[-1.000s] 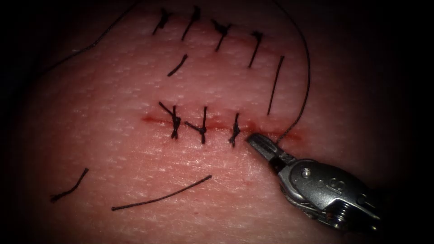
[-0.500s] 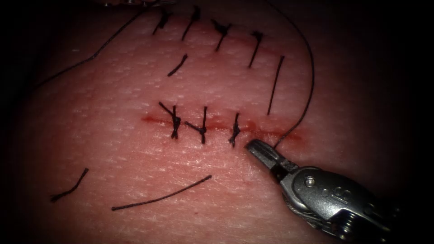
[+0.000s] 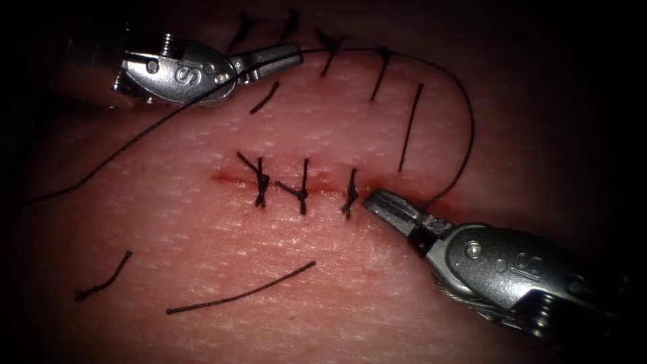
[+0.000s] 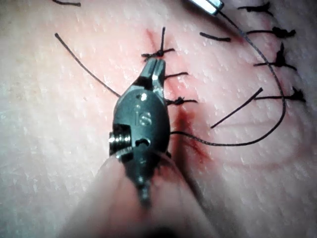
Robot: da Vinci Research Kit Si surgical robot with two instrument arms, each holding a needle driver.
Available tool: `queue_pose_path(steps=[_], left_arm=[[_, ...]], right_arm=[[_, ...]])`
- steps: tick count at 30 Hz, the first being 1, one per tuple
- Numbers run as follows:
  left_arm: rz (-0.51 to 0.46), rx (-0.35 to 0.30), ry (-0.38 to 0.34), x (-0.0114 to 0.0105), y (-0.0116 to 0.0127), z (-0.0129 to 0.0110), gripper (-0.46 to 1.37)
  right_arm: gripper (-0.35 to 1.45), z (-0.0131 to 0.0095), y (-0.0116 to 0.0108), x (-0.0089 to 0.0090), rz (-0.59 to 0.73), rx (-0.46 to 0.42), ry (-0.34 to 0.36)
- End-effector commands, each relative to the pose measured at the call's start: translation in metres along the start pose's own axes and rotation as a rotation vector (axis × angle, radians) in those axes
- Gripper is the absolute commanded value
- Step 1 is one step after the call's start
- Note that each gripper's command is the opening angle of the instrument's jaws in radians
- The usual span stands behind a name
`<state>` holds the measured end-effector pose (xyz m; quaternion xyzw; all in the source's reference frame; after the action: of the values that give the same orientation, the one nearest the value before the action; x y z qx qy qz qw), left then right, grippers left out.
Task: Wound Closure
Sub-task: Use the left tool to wrap the suture counter-clockwise around the right needle driver, twice.
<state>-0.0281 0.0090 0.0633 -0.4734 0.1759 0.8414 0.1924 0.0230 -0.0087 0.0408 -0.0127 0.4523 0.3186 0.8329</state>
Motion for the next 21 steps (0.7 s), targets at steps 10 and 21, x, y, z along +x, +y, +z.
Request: queue_pose_path(steps=[10, 21], left_arm=[[0.004, -0.097, 0.071, 0.0021, 0.0033, -0.0033, -0.35], [-0.022, -0.203, 0.171, 0.0089, 0.0067, -0.0073, -0.35]], right_arm=[[-0.35, 0.0, 0.0034, 0.0047, -0.068, 0.043, 0.003], [-0.35, 0.0023, 0.0067, 0.0055, -0.114, 0.065, -0.025]])
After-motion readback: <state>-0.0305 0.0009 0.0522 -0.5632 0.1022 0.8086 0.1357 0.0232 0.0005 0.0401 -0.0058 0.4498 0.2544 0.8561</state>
